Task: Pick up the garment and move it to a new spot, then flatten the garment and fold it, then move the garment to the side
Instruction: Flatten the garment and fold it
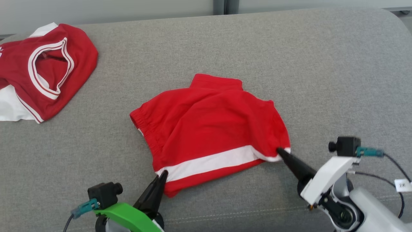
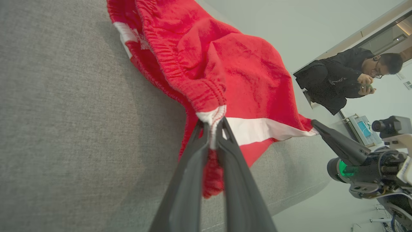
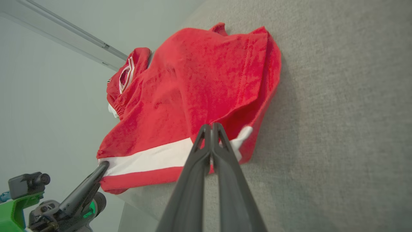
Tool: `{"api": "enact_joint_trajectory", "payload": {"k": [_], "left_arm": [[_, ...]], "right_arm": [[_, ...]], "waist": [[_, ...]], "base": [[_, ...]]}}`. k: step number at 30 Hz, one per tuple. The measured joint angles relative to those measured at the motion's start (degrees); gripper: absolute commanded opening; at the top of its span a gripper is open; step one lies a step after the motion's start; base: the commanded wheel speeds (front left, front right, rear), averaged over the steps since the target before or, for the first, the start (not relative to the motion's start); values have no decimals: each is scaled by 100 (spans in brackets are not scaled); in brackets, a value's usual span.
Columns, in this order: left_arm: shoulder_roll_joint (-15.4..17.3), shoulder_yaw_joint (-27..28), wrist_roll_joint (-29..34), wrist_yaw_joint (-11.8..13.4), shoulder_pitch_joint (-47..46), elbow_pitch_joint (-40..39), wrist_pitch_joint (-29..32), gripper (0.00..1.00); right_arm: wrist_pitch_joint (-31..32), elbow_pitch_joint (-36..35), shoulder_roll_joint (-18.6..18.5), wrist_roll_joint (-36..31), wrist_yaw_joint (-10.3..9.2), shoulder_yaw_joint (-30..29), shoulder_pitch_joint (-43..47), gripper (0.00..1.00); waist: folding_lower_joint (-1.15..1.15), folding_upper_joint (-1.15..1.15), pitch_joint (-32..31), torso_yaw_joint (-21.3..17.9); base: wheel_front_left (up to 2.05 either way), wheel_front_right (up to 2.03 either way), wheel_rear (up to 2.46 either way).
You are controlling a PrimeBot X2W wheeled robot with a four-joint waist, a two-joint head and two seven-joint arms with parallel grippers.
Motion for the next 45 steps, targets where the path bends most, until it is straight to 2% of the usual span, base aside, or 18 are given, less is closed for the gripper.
{"api": "enact_joint_trajectory", "payload": {"k": [5, 11, 15, 17, 18, 21, 23, 25, 28, 31, 35, 38, 45], "left_arm": [[354, 26, -116, 38, 393, -64, 119, 0], [327, 136, -144, 37, 97, -208, 189, 0], [256, 288, -189, 58, -990, -180, 541, 0], [203, 559, -203, 265, -1792, -88, 698, 0], [189, 962, -201, 534, -2771, -5, 748, 0], [129, 1704, -142, 725, -4319, -196, 426, 0], [3, 1950, -180, 645, -5144, -517, 170, 0], [-57, 1916, -145, 447, -5534, -586, 4, 0], [-58, 1739, -175, 188, -5286, -365, -69, 0], [-38, 1363, -214, -44, -4461, -62, 18, 0], [-133, 856, -320, -67, -3043, 609, 120, 0], [-45, 630, -280, -116, -2237, 1039, 115, 0], [-77, 492, -237, -242, -1994, 1247, -118, 0]], "right_arm": [[45, -54, 2, 79, 0, 276, 653, 0], [-137, -73, -171, -130, 0, 112, 180, 0], [-51, 101, -189, -447, -2, -27, -989, 0], [0, 241, -165, -670, -80, -134, -1838, 0], [-60, 338, -51, -899, -301, -417, -2802, 0], [-617, 304, 240, -1165, -619, -1055, -4264, 0], [-1017, 187, 436, -1160, -673, -1386, -4956, 0], [-1220, 230, 424, -1214, -648, -1380, -5208, 0], [-1298, 557, 411, -1258, -448, -1045, -4908, 0], [-1259, 872, 434, -1257, -310, -681, -4252, 0], [-1099, 1393, 316, -1141, -283, -458, -3100, 0], [-1103, 1749, 427, -1032, -258, -360, -2405, 0], [-1348, 2033, 541, -861, -146, -409, -2190, 0]], "waist": [[0, 0, 26, -66], [0, 0, -1, -131], [0, 0, 64, -135], [0, 0, 128, -142], [0, 0, 209, -149], [0, 0, 348, -156], [0, 0, 440, -159], [0, 0, 521, -149], [0, 0, 582, -114], [0, 0, 605, -104], [0, 0, 667, -89], [0, 0, 751, -90], [0, 0, 887, -140]], "base": [[0, 0, 0], [0, 0, 0], [0, 0, 0], [0, 0, 0], [0, 0, 0], [0, 0, 0], [0, 0, 0], [0, 0, 0], [0, 0, 0], [0, 0, 0], [0, 0, 0], [0, 0, 0], [0, 0, 0]]}}
